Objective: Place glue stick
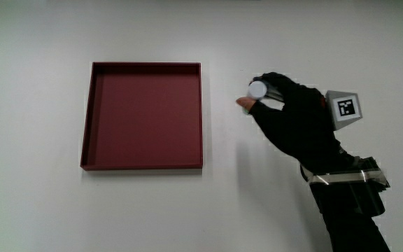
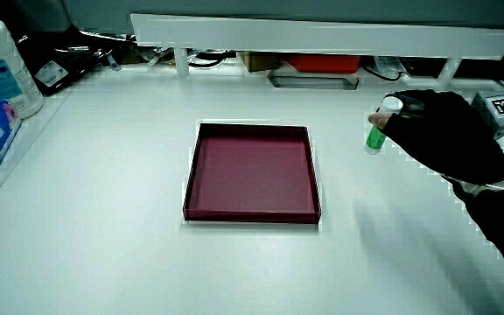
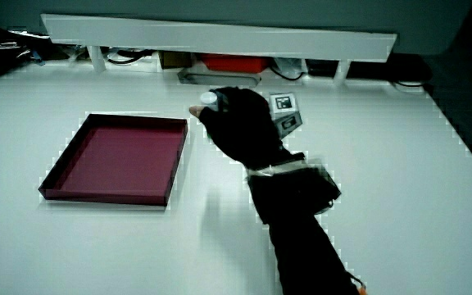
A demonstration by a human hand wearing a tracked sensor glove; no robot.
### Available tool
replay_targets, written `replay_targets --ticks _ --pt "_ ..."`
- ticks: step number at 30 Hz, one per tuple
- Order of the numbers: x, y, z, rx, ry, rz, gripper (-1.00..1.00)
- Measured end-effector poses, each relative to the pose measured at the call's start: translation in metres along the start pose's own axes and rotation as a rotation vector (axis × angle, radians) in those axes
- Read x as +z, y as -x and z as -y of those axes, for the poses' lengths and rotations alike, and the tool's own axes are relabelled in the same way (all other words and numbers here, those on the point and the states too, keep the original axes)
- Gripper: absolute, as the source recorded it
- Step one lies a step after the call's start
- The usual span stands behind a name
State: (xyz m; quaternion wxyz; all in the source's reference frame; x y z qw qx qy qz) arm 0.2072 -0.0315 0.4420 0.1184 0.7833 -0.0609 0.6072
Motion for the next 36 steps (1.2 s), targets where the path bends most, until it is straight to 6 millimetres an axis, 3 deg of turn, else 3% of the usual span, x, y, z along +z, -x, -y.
replay_targets --ticks 8,20,27,36 --pt "0.02 -0.046 0.001 -0.081 -0.108 -0.015 0.0" --pt "0.004 -0.099 -0.001 -0.197 -0.109 -0.007 0.0" --pt "-0.003 -0.111 0.002 -0.226 -0.104 -0.057 0.0" --pt "-0.002 -0.114 0.004 -0.254 -0.102 -0.076 0.0"
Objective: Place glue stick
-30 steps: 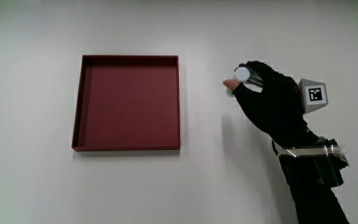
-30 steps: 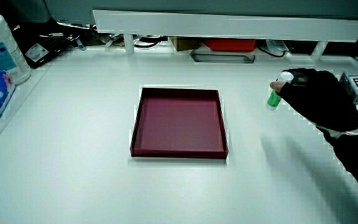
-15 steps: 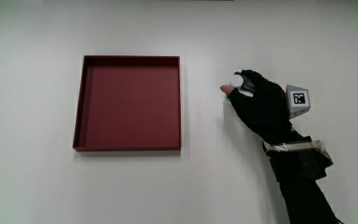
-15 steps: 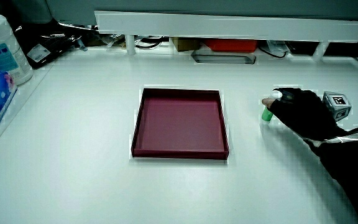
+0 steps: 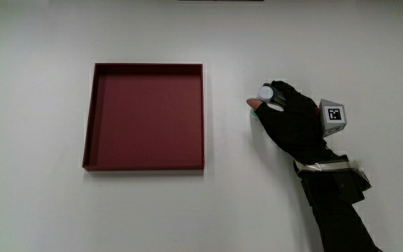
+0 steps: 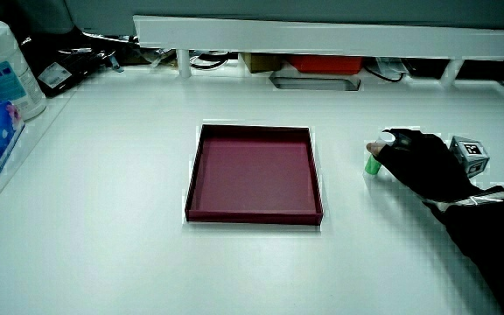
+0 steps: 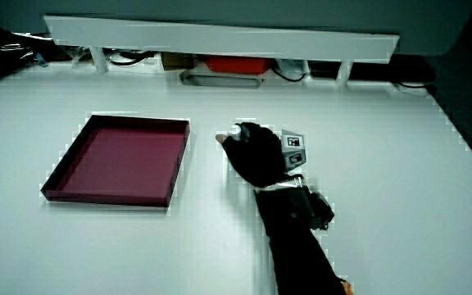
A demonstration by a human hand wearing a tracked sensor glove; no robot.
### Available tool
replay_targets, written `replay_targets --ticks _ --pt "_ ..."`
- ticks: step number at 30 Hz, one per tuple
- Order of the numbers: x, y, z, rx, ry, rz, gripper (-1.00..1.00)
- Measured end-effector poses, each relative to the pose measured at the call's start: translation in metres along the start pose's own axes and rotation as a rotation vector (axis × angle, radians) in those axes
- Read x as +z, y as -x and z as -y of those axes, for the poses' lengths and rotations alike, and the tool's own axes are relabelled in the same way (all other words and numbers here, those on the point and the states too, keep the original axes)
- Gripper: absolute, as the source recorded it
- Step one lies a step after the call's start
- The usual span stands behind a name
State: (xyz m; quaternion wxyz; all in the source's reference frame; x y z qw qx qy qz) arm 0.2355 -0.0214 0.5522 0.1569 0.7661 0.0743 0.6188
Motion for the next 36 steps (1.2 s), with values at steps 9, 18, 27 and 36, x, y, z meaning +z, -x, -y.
replay_targets --ticks 9,18,27,36 --pt "0.002 0.001 0.001 -0.007 0.007 -0.018 -0.38" --pt "0.015 0.01 0.019 -0.067 -0.02 0.009 -0.81" --pt "0.028 0.039 0.071 -0.099 0.046 0.312 -1.0" --pt "0.022 0.075 0.12 -0.11 0.141 0.608 -1.0"
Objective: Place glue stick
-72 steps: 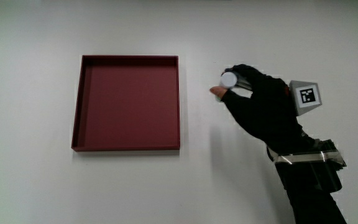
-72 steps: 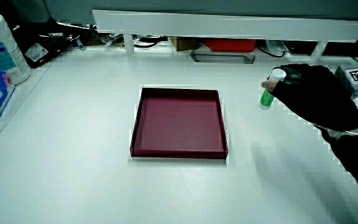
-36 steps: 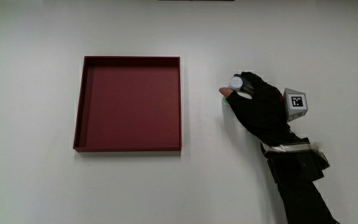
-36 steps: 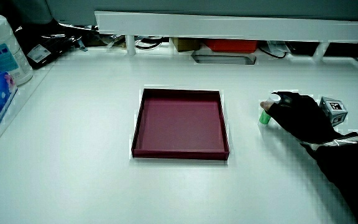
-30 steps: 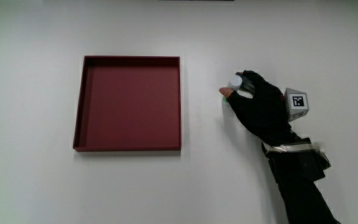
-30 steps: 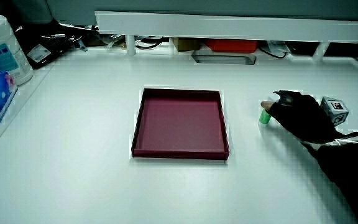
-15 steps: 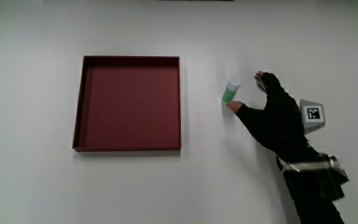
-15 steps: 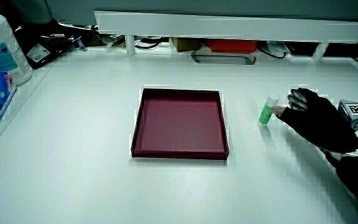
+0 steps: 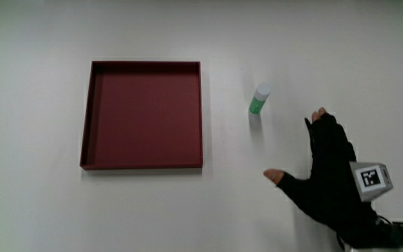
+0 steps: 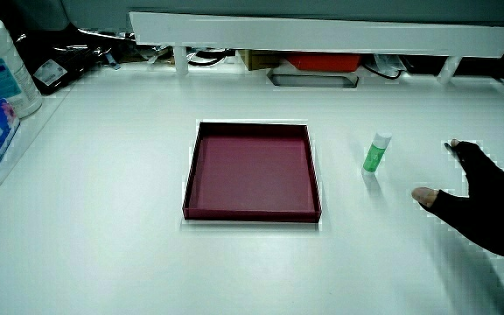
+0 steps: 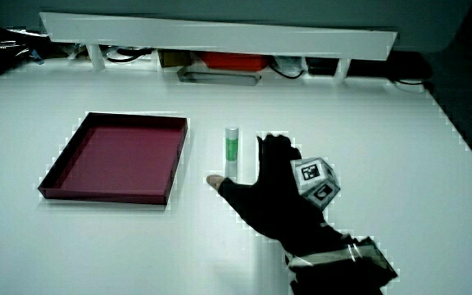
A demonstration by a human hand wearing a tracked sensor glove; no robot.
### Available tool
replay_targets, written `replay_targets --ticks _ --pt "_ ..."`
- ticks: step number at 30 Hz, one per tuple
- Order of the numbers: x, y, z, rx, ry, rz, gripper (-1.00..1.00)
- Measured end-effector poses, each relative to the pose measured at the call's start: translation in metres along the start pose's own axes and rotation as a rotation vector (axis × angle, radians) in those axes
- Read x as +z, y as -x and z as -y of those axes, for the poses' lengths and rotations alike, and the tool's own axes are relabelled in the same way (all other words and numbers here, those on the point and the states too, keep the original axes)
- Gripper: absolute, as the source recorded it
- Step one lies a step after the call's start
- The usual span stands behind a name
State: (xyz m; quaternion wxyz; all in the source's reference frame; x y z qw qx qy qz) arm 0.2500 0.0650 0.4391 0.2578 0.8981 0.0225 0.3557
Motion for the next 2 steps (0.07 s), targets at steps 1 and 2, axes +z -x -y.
replay_targets --ticks 1,2 --pt "0.0001 0.0047 0.0047 0.01 -0.003 0.056 -1.0" --pt "-0.0007 0.0091 0.0088 -0.017 0.025 0.067 -1.0"
